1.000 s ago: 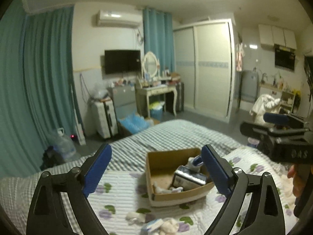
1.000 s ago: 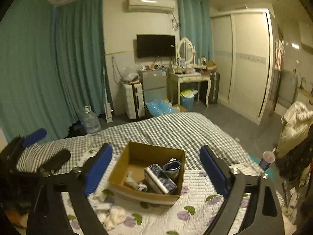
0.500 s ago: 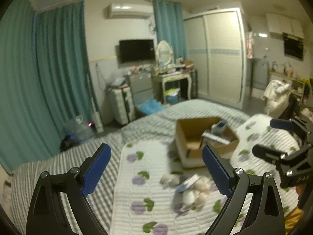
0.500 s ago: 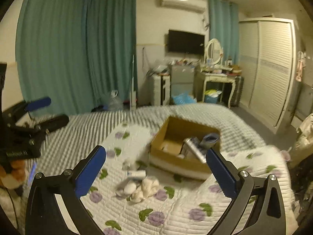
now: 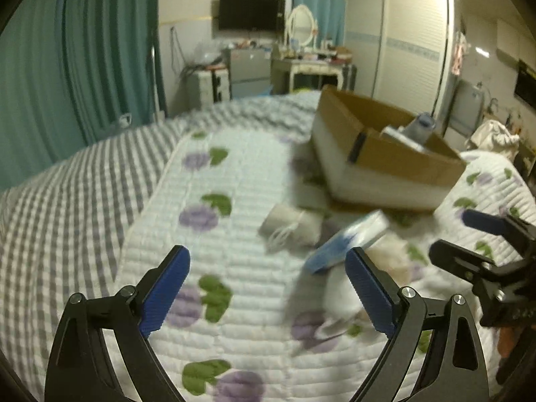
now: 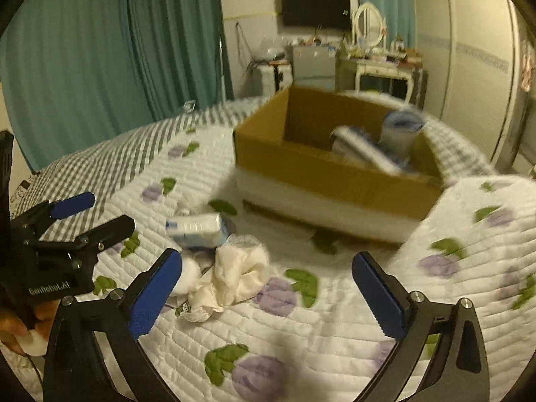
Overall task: Organize soft objects
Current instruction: 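Grasp a white cotton cloth with the left tool while the right tool grasps the lace-trimmed cloth, then carry the cotton cloth with the left tool while the right tool carries the lace cloth into the box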
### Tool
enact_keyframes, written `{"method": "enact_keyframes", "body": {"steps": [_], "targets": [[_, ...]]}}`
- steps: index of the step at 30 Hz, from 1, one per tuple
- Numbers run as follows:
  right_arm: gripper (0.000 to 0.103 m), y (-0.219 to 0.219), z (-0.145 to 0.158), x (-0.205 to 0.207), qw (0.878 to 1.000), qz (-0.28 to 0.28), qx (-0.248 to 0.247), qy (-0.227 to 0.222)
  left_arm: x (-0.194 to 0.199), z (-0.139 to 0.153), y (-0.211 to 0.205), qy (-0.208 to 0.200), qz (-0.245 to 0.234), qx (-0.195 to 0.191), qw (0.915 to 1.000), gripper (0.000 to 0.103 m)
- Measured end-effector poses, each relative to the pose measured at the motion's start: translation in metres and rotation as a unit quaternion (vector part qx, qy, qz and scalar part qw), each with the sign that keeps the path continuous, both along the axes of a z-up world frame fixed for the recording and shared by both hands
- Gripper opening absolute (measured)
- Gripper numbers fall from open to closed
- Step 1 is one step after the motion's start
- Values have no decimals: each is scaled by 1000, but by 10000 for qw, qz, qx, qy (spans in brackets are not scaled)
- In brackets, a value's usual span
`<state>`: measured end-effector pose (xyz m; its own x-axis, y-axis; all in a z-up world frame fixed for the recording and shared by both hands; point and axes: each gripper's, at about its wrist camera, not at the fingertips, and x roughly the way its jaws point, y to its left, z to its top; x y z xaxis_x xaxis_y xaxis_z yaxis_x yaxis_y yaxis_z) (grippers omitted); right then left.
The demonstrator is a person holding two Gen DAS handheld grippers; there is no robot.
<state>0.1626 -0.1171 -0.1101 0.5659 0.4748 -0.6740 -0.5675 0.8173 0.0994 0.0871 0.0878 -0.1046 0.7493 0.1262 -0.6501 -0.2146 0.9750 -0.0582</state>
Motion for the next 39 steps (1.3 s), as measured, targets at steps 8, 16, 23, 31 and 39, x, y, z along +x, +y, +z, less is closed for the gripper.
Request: {"method": "enact_keyframes", "body": {"steps": [8,16,23,31,39], "targets": [[65,27,-47,26,9961,288,251,799,-1,-11,6,96,18,78,9999,94],[16,7,-49,18,9938,245,457,982,1,-28,-21,295,-409,-92,9987,94],[16,-46,-24,7,9971,-522,314,453,13,-48,-51,565,-785,-363,9947,80],[16,-58,-19,6,9966,-706,259,333,25,-58,-64,590,-1127,-722,9892,33],[16,-62,-18,-25,9975,-643,254,158,-1,-47,-77,556,-1219,-310,9905,31]]}}
